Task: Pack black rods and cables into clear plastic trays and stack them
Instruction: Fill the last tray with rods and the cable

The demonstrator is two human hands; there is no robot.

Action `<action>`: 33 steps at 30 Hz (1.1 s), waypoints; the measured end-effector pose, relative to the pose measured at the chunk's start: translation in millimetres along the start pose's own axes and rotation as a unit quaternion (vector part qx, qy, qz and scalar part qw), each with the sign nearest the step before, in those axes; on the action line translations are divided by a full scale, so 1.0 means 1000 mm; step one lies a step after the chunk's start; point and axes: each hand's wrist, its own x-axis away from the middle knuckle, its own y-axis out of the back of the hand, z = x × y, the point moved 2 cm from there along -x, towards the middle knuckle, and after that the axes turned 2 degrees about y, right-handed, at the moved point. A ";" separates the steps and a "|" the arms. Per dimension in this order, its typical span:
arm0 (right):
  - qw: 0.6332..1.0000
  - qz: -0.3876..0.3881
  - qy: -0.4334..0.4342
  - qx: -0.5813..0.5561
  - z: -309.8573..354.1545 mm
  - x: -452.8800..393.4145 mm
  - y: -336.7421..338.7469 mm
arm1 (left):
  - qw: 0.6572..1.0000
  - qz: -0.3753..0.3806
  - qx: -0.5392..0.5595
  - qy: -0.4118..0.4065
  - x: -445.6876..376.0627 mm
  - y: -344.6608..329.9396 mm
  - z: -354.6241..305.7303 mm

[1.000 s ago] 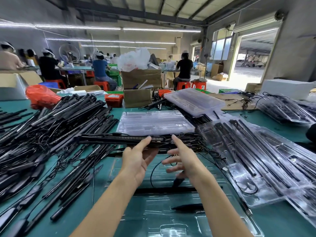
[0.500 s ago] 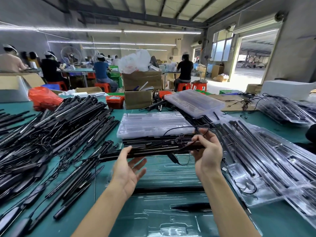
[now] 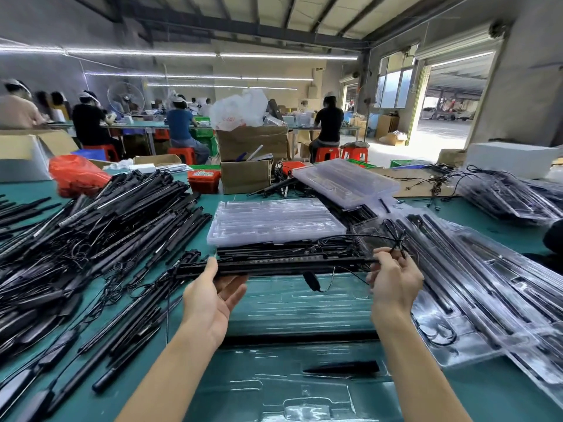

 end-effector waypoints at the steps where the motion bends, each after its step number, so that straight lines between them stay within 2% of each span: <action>1: 0.999 0.003 -0.026 -0.025 0.000 -0.002 0.001 | 1.000 -0.004 -0.010 0.001 -0.001 0.000 0.000; 7: 0.990 0.029 -0.002 -0.136 0.013 0.002 0.004 | 0.999 0.012 -0.042 0.016 -0.009 0.005 0.000; 12: 0.984 0.160 -0.011 -0.078 0.032 -0.010 0.003 | 0.996 0.021 -0.083 0.018 -0.012 0.012 -0.001; 16: 0.943 0.241 -0.056 -0.221 0.036 -0.012 0.002 | 0.997 0.021 -0.068 0.006 -0.009 0.011 0.002; 23: 0.914 0.182 -0.116 -0.344 0.018 -0.005 0.008 | 0.999 0.029 -0.021 0.038 0.002 0.003 0.009; 27: 0.954 0.187 -0.083 -0.219 0.008 -0.007 0.011 | 0.998 0.038 -0.023 0.037 0.003 0.004 0.009; 30: 0.984 0.179 0.012 -0.022 0.006 -0.007 0.008 | 0.998 0.045 -0.029 0.032 0.003 0.005 0.009; 33: 0.953 0.259 0.073 0.141 -0.001 -0.004 0.003 | 0.998 0.054 -0.022 0.024 0.002 0.004 0.011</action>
